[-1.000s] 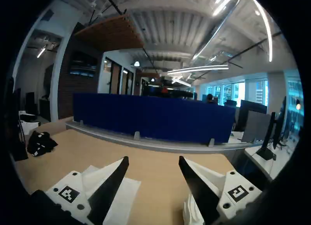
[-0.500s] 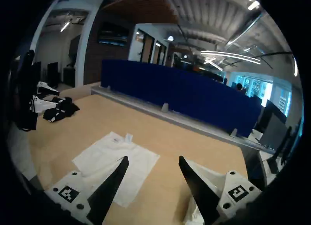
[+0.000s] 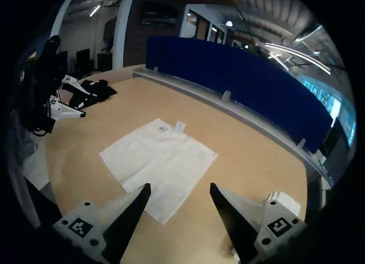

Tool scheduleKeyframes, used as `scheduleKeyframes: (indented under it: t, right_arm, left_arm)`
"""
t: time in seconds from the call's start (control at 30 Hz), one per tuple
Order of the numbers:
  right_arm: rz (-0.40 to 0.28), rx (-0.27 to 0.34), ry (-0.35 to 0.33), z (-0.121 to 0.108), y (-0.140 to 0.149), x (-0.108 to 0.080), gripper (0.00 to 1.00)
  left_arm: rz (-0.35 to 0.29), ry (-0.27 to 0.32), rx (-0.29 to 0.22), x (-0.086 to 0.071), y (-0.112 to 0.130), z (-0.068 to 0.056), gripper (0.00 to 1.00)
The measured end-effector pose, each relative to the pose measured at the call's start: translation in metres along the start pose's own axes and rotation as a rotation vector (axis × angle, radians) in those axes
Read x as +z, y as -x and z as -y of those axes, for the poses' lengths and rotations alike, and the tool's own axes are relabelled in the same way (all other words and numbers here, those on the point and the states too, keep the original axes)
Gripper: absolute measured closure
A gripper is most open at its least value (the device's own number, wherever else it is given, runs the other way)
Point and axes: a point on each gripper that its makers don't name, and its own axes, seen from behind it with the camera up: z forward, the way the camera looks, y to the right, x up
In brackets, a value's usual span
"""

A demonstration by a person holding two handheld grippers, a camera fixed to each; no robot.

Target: Fold towel

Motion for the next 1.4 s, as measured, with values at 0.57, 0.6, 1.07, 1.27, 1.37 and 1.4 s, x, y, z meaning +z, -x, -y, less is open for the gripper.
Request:
scheduleKeyframes:
  t: [0.57,0.6,1.07,1.27,1.37,1.4]
  right_arm:
    - [0.15,0.05,-0.056,0.026,0.088,0.046,0.01]
    - [0.154,0.053,-0.054,0.026,0.091,0.047,0.01]
    - [0.196,0.088,-0.051,0.026,0.121,0.056,0.22]
    - [0.22,0.09,-0.076,0.032,0.133,0.056,0.37]
    - [0.229,0.101,-0.087,0.035,0.136,0.058,0.4]
    - [0.23,0.102,-0.087,0.036,0.137,0.058,0.4]
  left_arm:
    - [0.148,0.126,-0.007,0.058,0.071,-0.058,0.04]
    - [0.157,0.134,-0.006,0.061,0.073,-0.06,0.04]
    - [0.243,0.173,0.005,0.082,0.096,-0.075,0.26]
    - [0.253,0.177,0.004,0.082,0.096,-0.081,0.4]
    - [0.263,0.181,-0.011,0.081,0.097,-0.083,0.46]
    - [0.264,0.181,-0.014,0.081,0.097,-0.083,0.47]
